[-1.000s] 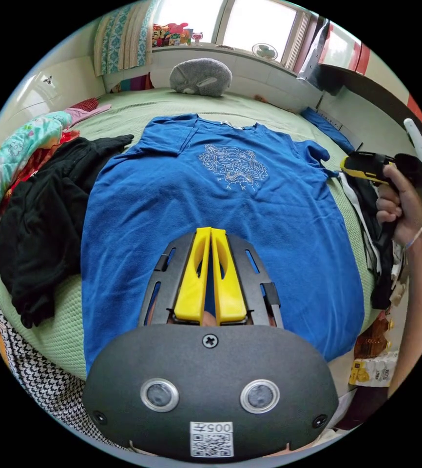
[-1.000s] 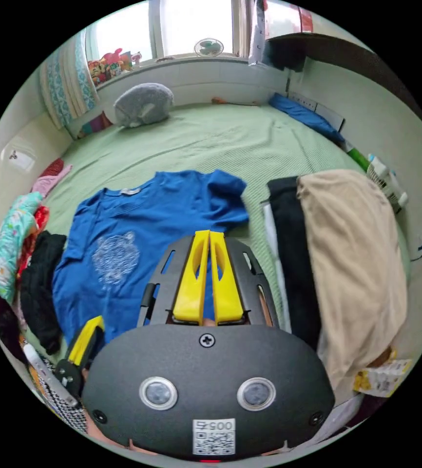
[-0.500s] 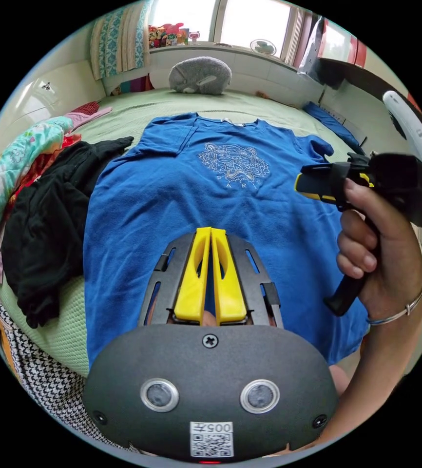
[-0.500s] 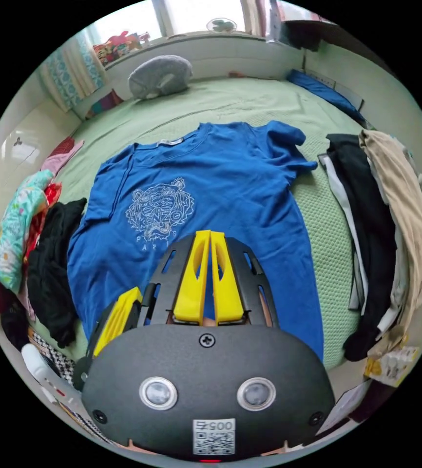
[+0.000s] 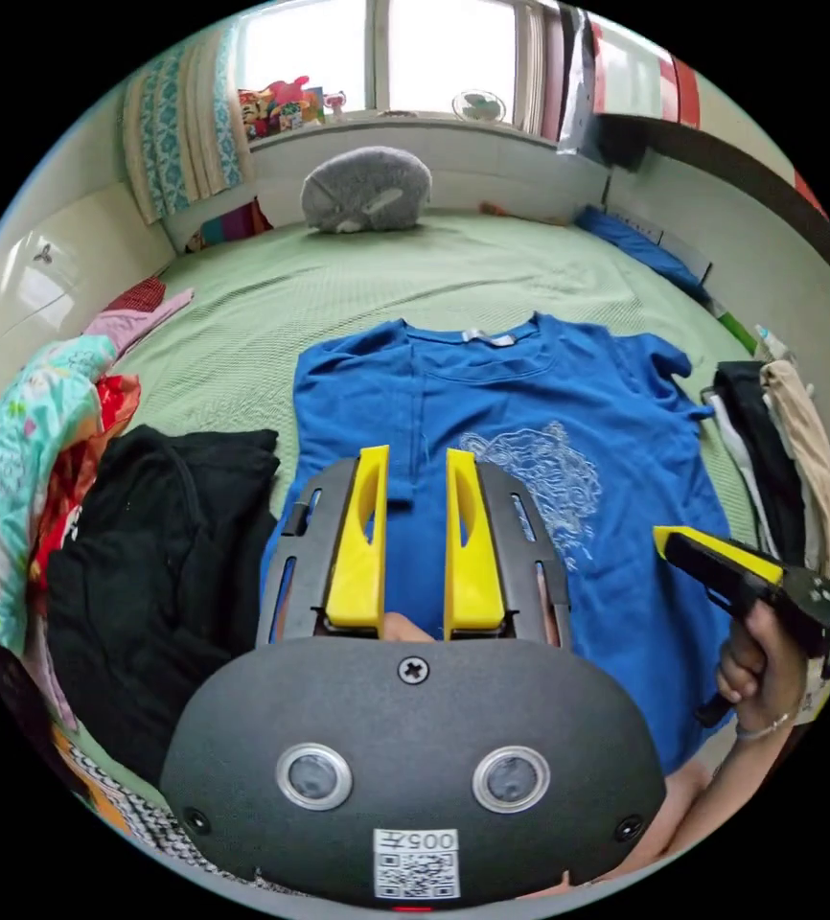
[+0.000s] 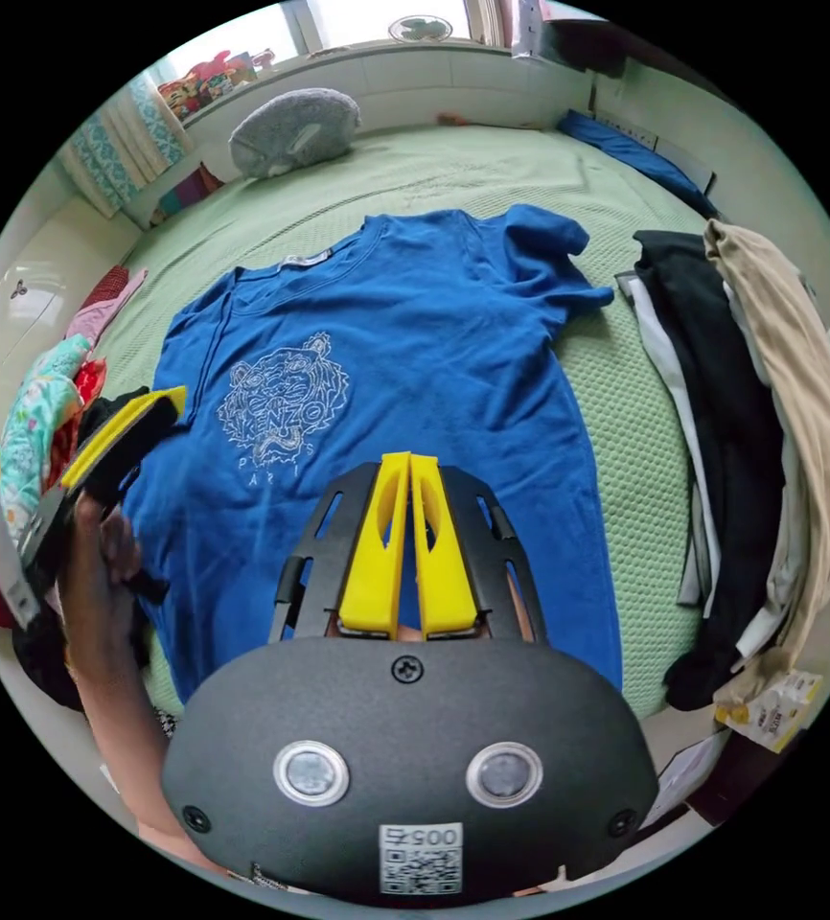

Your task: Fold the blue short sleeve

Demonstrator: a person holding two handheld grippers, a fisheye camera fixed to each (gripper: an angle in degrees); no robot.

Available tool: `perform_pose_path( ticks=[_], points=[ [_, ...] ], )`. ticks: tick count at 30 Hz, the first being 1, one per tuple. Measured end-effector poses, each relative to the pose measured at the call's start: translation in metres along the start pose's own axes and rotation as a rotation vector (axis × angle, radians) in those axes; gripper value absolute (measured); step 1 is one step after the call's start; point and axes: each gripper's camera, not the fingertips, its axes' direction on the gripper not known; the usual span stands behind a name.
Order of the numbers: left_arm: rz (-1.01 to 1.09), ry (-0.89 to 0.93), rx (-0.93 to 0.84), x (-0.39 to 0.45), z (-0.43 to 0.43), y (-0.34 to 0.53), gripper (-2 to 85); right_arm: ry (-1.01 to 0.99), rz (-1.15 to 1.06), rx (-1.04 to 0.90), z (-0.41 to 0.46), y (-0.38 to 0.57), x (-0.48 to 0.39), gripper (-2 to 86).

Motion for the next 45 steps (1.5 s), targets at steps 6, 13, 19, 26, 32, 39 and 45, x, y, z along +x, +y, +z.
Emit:
perform_pose_path(
  ticks=[6, 13, 19, 26, 32, 39, 45],
  points=[
    [-0.015, 0.058, -0.049, -0.017, -0.009, -0.010, 5.4, 0.025, -0.015, 0.015, -0.006, 0.010, 0.000, -1.2],
    [-0.191, -0.041, 0.046, -0.099, -0.070, -0.024, 1.4, 0.002, -0.001, 0.004, -0.011, 0.023, 0.008, -1.2],
    [-0.432, -0.013, -0.011, -0.186, -0.096, 0.027, 0.0, 0.012, -0.054, 0.047, -0.021, 0.041, 0.008, -1.2],
    [-0.163, 0.105, -0.078, -0.117, -0.146, 0.161, 1.0, 0.016, -0.282, 0.145, -0.049, 0.101, 0.014, -0.8],
    [-0.046, 0.133, -0.178, -0.075, -0.157, 0.225, 7.9, -0.103, -0.242, 0.132, -0.101, 0.194, 0.106, 5.9],
    [-0.151, 0.170, -0.181, -0.076, -0.177, 0.265, 9.2, -0.007, -0.184, 0.060, -0.124, 0.275, 0.159, 7.8],
    [-0.173, 0.166, -0.195, -0.066, -0.184, 0.288, 8.3, 0.065, -0.216, 0.035, -0.115, 0.292, 0.145, 6.9]
  ],
)
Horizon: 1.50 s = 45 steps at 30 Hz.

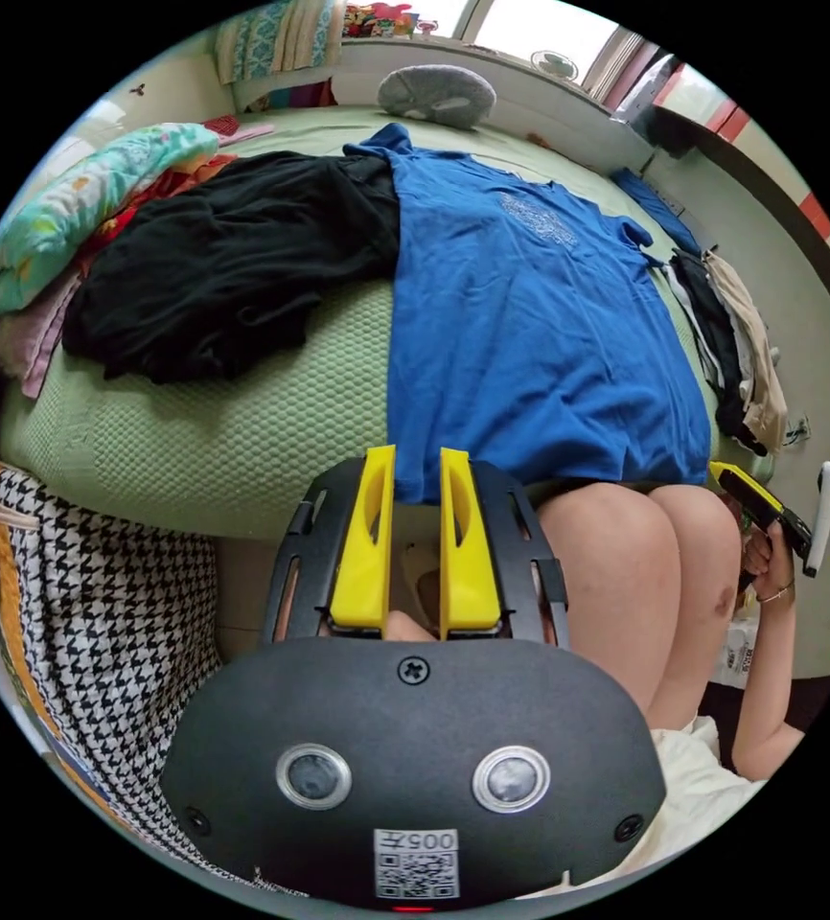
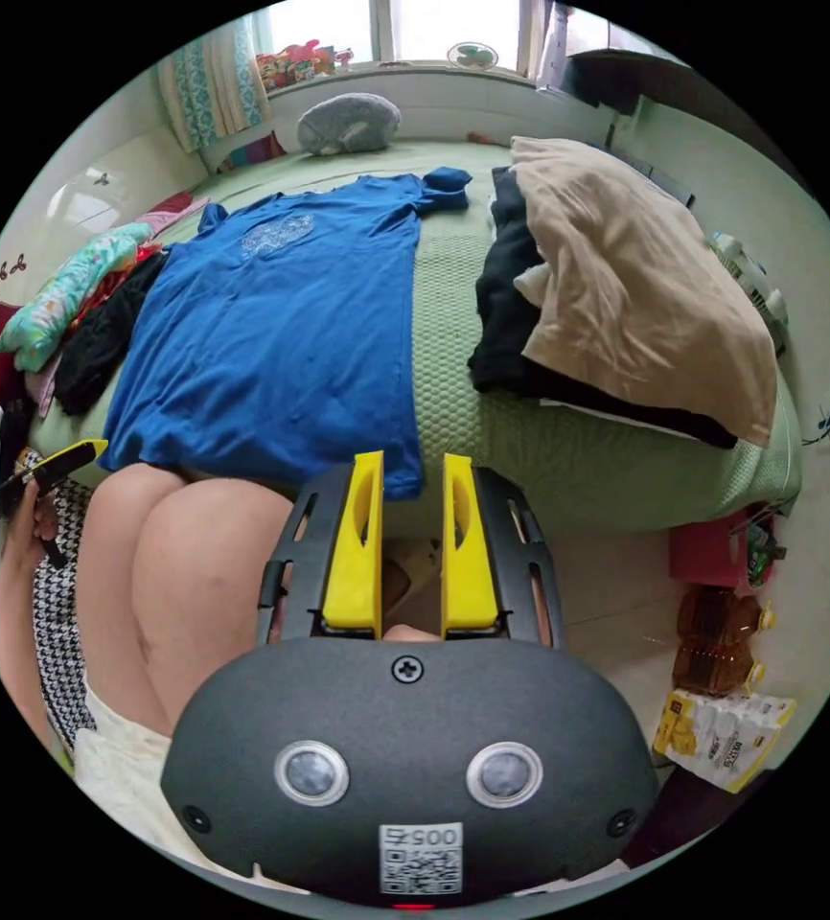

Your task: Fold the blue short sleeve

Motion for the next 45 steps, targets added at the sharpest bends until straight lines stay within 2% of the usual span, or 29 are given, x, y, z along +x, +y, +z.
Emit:
perform_pose_path(
  ticks=[5, 9, 15, 20, 25, 27, 30, 32, 34, 39, 43, 45],
  points=[
    [0.037, -0.124, -0.036, 0.021, 0.000, 0.006, 7.3, 0.063, 0.000, -0.051, 0.011, 0.000, -0.010, 5.7],
    [0.114, -0.178, -0.055, 0.041, -0.020, 0.013, 4.2, -0.013, 0.039, -0.022, -0.009, 0.007, -0.005, 4.3],
    [0.140, -0.048, 0.079, 0.041, -0.096, 0.023, 2.7, -0.132, 0.029, 0.059, -0.081, 0.004, 0.016, 0.9],
    [0.181, -0.014, 0.074, 0.047, -0.139, 0.043, 2.2, -0.134, 0.012, 0.030, -0.126, 0.007, 0.028, -1.4],
    [0.184, 0.029, -0.015, 0.049, -0.116, 0.074, 2.1, -0.171, 0.042, -0.048, -0.115, 0.029, 0.038, -1.6],
    [0.153, 0.010, -0.107, 0.049, -0.084, 0.085, 1.8, -0.166, 0.048, -0.106, -0.087, 0.038, 0.036, -1.6],
    [0.064, 0.011, -0.150, 0.045, -0.066, 0.101, 1.0, -0.024, 0.073, -0.185, -0.060, 0.053, 0.032, -1.5],
    [0.014, 0.003, -0.159, 0.042, -0.066, 0.108, 0.3, -0.005, 0.096, -0.231, -0.053, 0.060, 0.033, -1.4],
    [-0.019, -0.021, -0.137, 0.043, -0.074, 0.109, 0.0, -0.022, 0.109, -0.246, -0.057, 0.060, 0.033, -1.3],
    [0.014, -0.034, 0.035, 0.097, -0.113, 0.070, -0.6, -0.071, 0.081, -0.095, -0.106, 0.007, -0.015, -1.0],
    [-0.021, -0.114, 0.039, 0.151, -0.123, 0.044, -0.7, 0.016, 0.074, -0.118, -0.120, -0.030, -0.071, -1.1],
    [-0.027, -0.173, 0.076, 0.178, -0.129, 0.037, -0.7, -0.015, 0.068, -0.135, -0.125, -0.044, -0.094, -1.2]
  ],
)
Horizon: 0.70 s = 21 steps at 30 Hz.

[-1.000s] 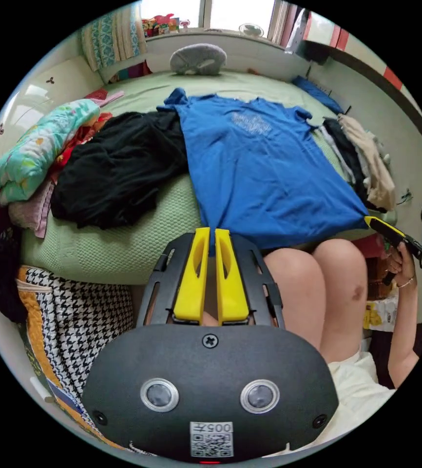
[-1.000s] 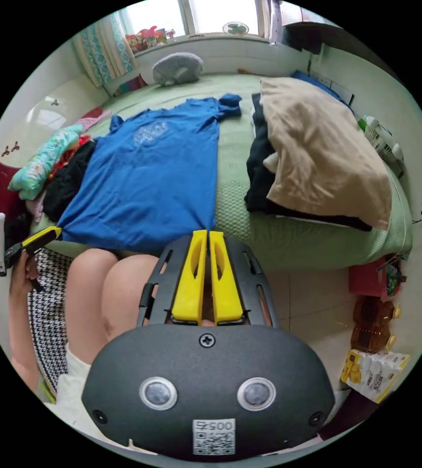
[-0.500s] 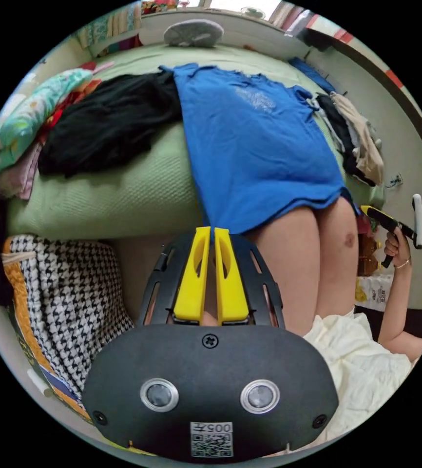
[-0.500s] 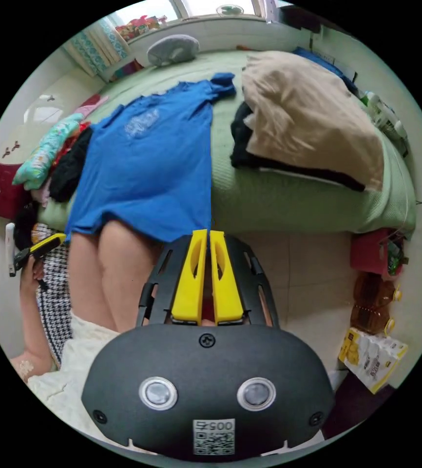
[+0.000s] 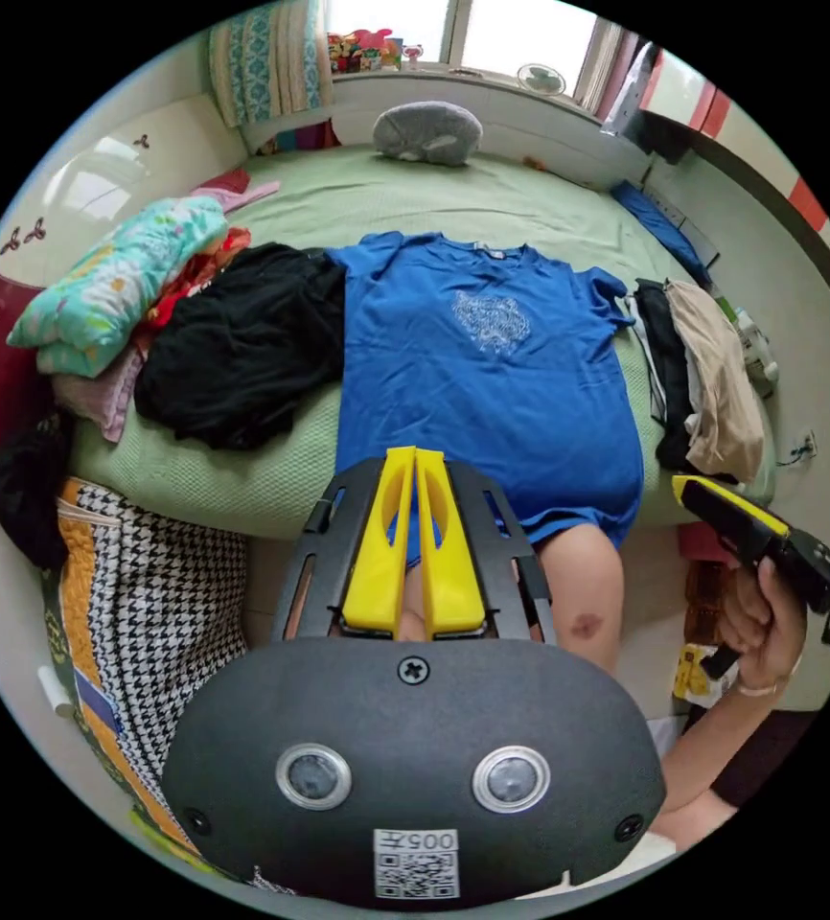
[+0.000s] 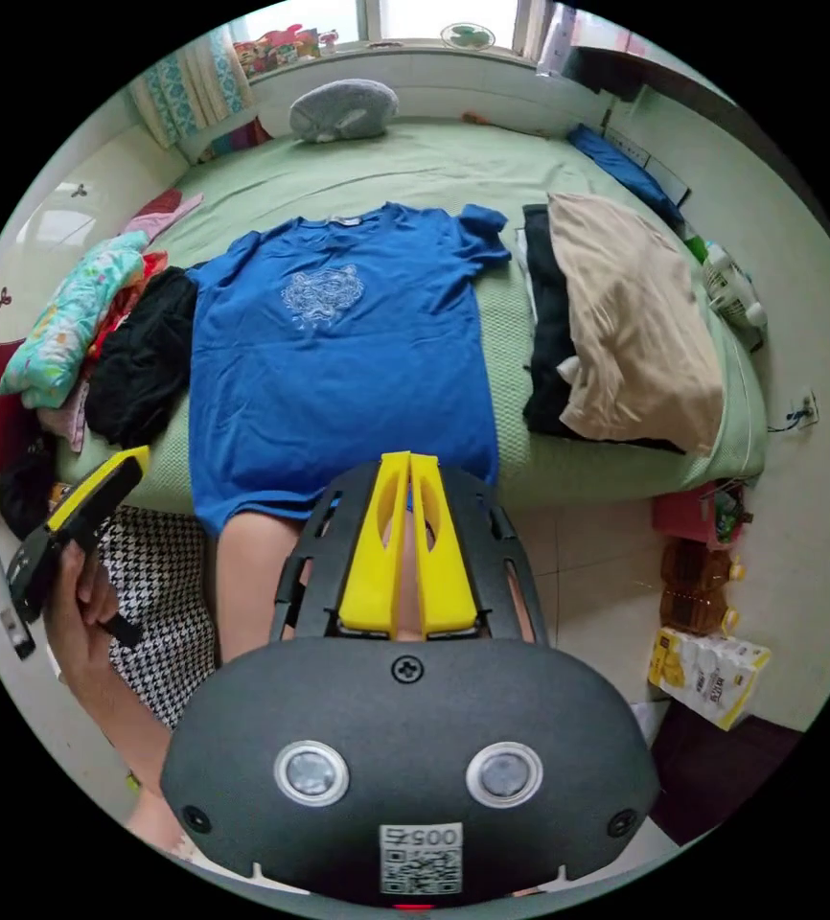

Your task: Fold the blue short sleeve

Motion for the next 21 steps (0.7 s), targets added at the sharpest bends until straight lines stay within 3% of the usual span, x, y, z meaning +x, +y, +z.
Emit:
perform_pose_path(
  ticks=[4, 8, 12, 18, 21],
  points=[
    [-0.011, 0.043, 0.009, 0.024, 0.007, -0.017, -0.7, -0.089, 0.037, 0.050, 0.002, -0.016, -0.012, -1.2],
    [-0.010, 0.065, 0.066, 0.041, 0.036, -0.031, -0.7, -0.012, 0.041, 0.218, 0.028, -0.037, -0.022, -1.2],
    [0.008, 0.079, -0.041, 0.060, 0.076, -0.016, -0.7, -0.001, 0.067, 0.112, 0.073, -0.038, -0.028, -1.2],
    [0.035, 0.102, 0.009, 0.079, 0.091, 0.011, -0.7, -0.074, 0.046, 0.063, 0.095, -0.026, -0.033, -1.3],
    [0.038, 0.054, 0.050, 0.087, 0.097, 0.022, -0.7, -0.055, 0.035, 0.132, 0.102, -0.020, -0.037, -1.3]
  ],
)
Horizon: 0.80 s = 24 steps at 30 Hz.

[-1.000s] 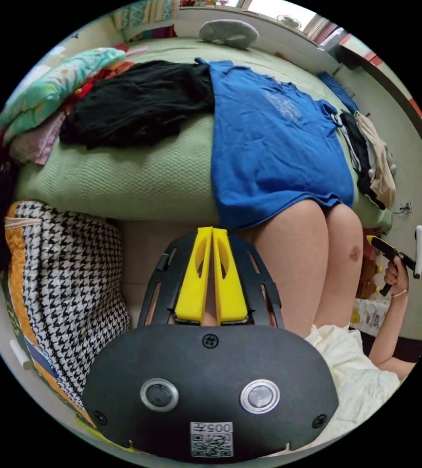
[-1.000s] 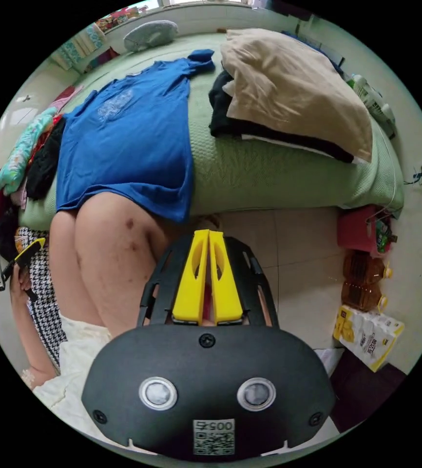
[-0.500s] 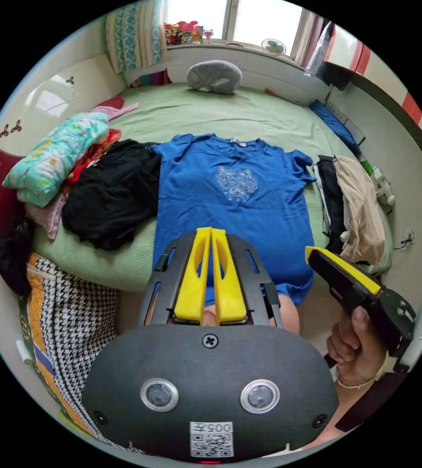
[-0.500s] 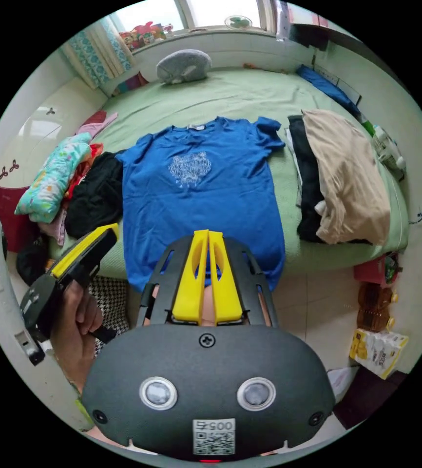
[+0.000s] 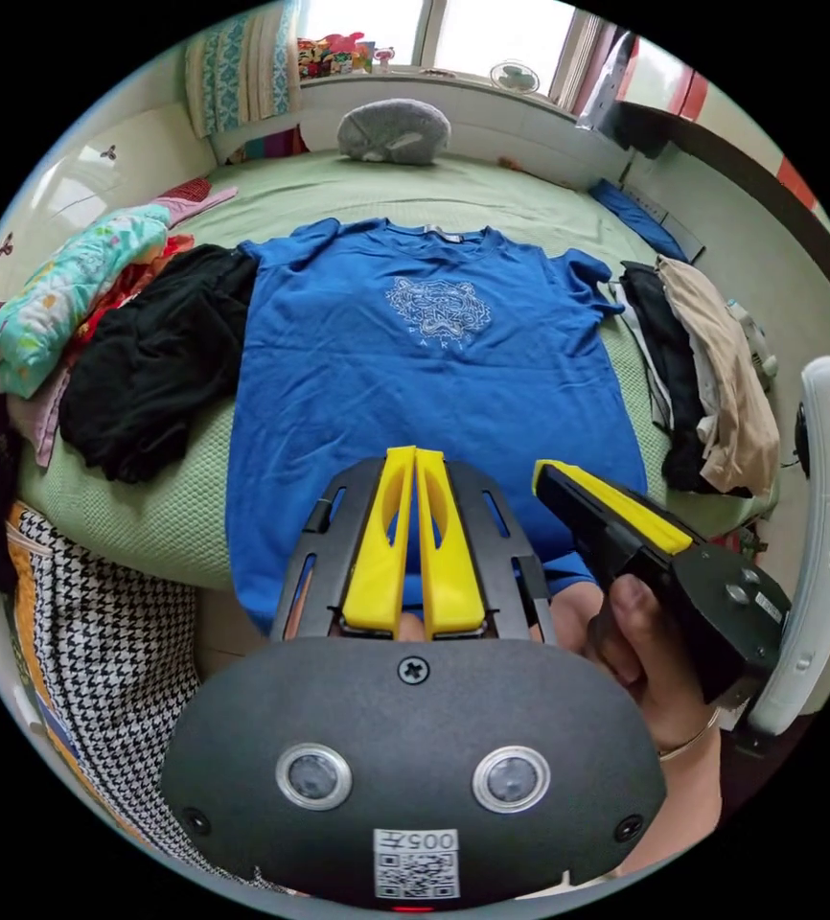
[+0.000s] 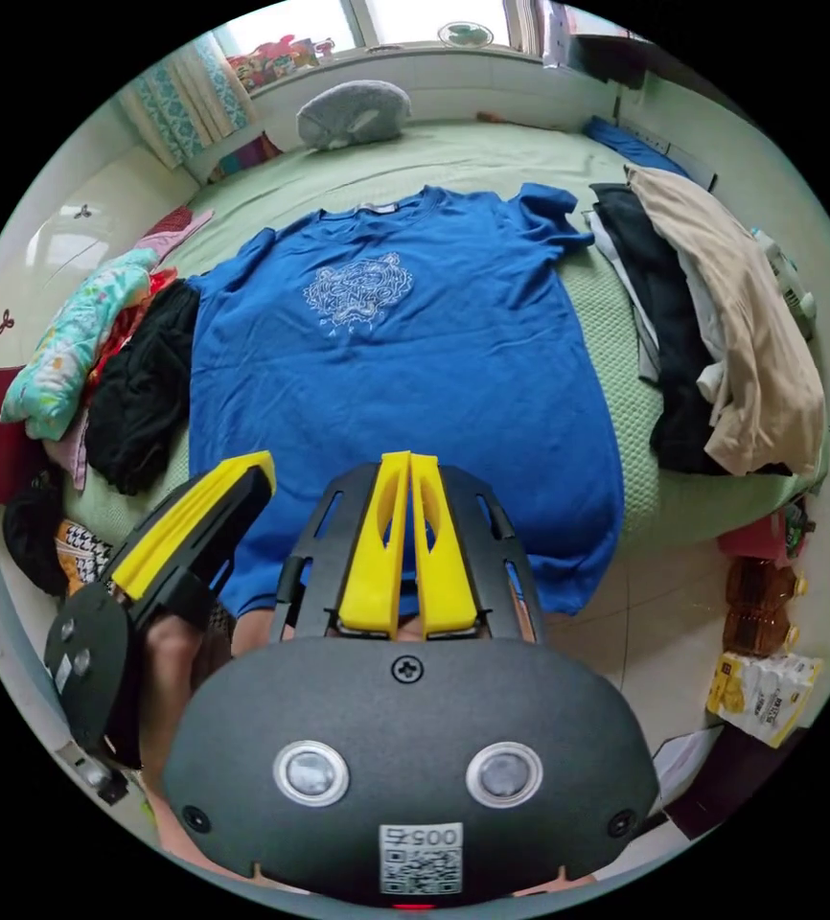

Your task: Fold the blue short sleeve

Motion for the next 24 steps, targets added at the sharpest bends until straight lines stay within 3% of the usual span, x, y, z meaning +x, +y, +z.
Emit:
perform_pose_path(
  ticks=[13, 24],
  points=[
    [-0.027, -0.077, 0.010, 0.021, 0.024, 0.013, -0.7, 0.094, 0.002, -0.007, 0.017, -0.001, -0.013, -1.3],
    [-0.045, -0.040, -0.010, 0.030, 0.044, 0.019, -0.7, 0.003, 0.011, -0.014, 0.026, -0.003, -0.008, -1.3]
  ],
)
